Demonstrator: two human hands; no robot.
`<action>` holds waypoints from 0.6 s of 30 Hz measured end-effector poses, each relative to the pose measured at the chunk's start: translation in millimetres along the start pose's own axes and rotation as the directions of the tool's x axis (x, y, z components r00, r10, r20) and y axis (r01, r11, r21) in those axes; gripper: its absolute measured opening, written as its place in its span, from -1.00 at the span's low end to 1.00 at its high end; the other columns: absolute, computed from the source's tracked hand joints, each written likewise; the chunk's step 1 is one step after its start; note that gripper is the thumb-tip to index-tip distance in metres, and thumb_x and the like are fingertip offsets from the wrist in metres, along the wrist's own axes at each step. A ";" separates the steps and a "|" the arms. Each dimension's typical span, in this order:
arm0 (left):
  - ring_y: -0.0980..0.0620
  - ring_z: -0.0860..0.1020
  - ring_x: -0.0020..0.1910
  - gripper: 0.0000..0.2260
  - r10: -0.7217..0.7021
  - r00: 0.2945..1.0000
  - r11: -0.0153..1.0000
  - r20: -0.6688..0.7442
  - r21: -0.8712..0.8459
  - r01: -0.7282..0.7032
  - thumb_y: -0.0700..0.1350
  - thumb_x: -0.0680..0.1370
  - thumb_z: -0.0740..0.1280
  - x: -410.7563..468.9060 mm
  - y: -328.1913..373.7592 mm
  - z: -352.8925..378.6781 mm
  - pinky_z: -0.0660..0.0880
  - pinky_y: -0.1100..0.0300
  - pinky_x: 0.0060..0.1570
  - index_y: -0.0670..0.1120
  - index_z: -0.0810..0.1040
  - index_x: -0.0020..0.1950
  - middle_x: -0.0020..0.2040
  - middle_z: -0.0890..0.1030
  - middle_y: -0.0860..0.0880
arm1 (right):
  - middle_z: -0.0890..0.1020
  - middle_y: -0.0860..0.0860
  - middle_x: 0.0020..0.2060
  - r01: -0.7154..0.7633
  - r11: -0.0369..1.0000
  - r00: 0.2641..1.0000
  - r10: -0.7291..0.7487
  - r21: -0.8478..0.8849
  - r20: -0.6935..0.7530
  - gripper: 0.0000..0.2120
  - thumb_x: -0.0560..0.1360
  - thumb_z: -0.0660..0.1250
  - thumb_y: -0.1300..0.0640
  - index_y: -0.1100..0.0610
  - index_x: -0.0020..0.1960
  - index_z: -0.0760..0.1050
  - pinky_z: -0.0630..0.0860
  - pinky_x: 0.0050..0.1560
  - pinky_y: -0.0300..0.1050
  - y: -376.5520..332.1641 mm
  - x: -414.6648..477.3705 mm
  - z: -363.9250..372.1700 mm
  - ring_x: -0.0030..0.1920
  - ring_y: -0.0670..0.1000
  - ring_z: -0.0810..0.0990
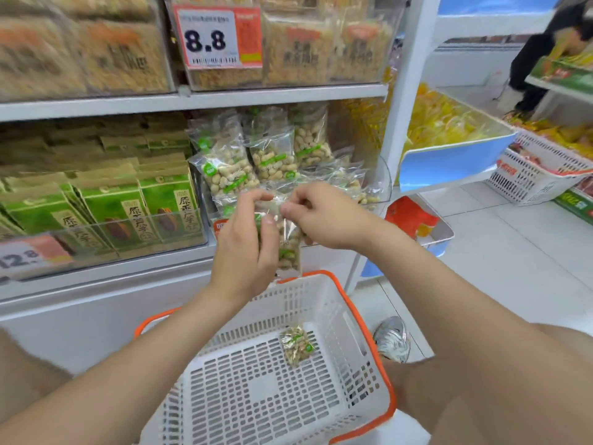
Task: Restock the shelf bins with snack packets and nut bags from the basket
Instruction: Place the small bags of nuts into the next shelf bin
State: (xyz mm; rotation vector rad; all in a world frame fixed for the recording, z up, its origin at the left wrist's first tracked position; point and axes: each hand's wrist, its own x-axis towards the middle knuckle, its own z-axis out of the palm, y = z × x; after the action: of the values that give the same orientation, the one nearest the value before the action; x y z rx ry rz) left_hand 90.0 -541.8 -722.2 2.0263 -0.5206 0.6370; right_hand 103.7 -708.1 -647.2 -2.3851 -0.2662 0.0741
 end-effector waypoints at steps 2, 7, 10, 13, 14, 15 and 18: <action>0.17 0.49 -0.28 -0.78 0.033 0.999 0.999 -0.034 0.016 -0.033 -0.16 0.69 0.15 19.8 9.6 -6.2 0.30 0.10 -0.21 -0.11 0.41 0.32 -0.17 0.52 0.07 | 0.60 -0.01 -0.34 0.002 0.987 0.987 0.024 0.161 -0.156 -0.70 0.65 0.34 -0.07 0.18 -0.04 0.56 0.46 -0.28 -0.10 -7.2 0.4 -1.0 -0.31 0.03 0.60; 0.07 0.49 -0.20 -0.82 0.080 0.997 0.995 0.002 0.052 -0.080 -0.12 0.72 0.16 59.8 19.5 -11.3 0.33 0.11 -0.16 -0.09 0.37 0.32 -0.07 0.50 0.07 | 0.67 0.04 -0.11 -0.150 0.892 0.922 0.282 0.427 -0.264 -0.56 0.57 0.35 -0.27 0.02 0.24 0.39 0.56 -0.29 -0.06 -21.8 5.0 -10.8 -0.17 0.04 0.70; -0.04 0.52 -0.04 -0.80 0.046 0.998 0.996 0.043 0.073 -0.049 -0.09 0.74 0.15 76.4 20.4 -6.6 0.31 0.08 -0.07 -0.08 0.34 0.36 0.09 0.52 0.01 | 0.69 0.07 -0.11 -0.193 0.906 0.948 0.271 0.377 -0.164 -0.68 0.62 0.34 -0.14 0.11 0.14 0.52 0.48 -0.41 -0.15 -23.9 8.8 -19.7 -0.31 -0.02 0.69; -0.06 0.54 0.04 -0.69 0.010 0.989 0.996 0.148 0.091 -0.024 0.01 0.74 0.15 92.0 18.6 -5.7 0.28 0.13 -0.05 -0.06 0.26 0.46 0.09 0.55 -0.04 | 0.68 0.02 -0.16 -0.129 0.948 0.921 0.223 0.291 -0.320 -0.75 0.61 0.39 -0.07 0.08 0.16 0.57 0.55 -0.28 -0.08 -15.1 23.4 -27.1 -0.23 0.03 0.71; -0.06 0.53 0.10 -0.62 0.016 0.985 0.993 0.169 0.116 -0.036 0.04 0.74 0.15 95.3 15.9 -6.7 0.34 0.09 0.02 -0.05 0.21 0.51 0.17 0.55 -0.07 | 0.67 -0.01 -0.16 -0.115 0.972 0.895 0.190 0.203 -0.404 -0.73 0.60 0.40 -0.07 0.08 0.19 0.59 0.59 -0.18 -0.03 -10.4 29.6 -31.7 -0.14 0.08 0.71; -0.07 0.52 0.17 -0.55 0.032 0.984 0.986 0.177 0.156 -0.060 0.06 0.73 0.16 96.7 12.0 -7.3 0.40 0.03 0.11 -0.05 0.17 0.56 0.29 0.52 -0.09 | 0.66 -0.02 -0.16 -0.113 0.989 0.864 0.146 0.097 -0.482 -0.73 0.59 0.38 -0.07 0.08 0.18 0.60 0.61 -0.07 0.02 -5.6 35.3 -37.0 -0.06 0.12 0.69; -0.15 0.46 0.33 -0.46 0.043 0.980 0.953 0.195 0.287 -0.099 -0.04 0.68 0.24 94.8 3.2 -2.5 0.41 -0.09 0.33 -0.13 0.16 0.61 0.44 0.43 -0.15 | 0.66 0.03 -0.09 -0.149 0.976 0.799 0.024 -0.160 -0.601 -0.79 0.63 0.32 -0.03 0.10 0.12 0.52 0.52 -0.07 0.06 7.7 48.0 -54.0 0.02 0.18 0.60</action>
State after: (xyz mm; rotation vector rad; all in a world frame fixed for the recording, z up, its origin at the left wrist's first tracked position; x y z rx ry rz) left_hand 161.2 -551.7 -660.3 2.3757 -0.6423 0.5991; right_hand 158.8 -739.3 -611.7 -2.4761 0.1494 -0.6894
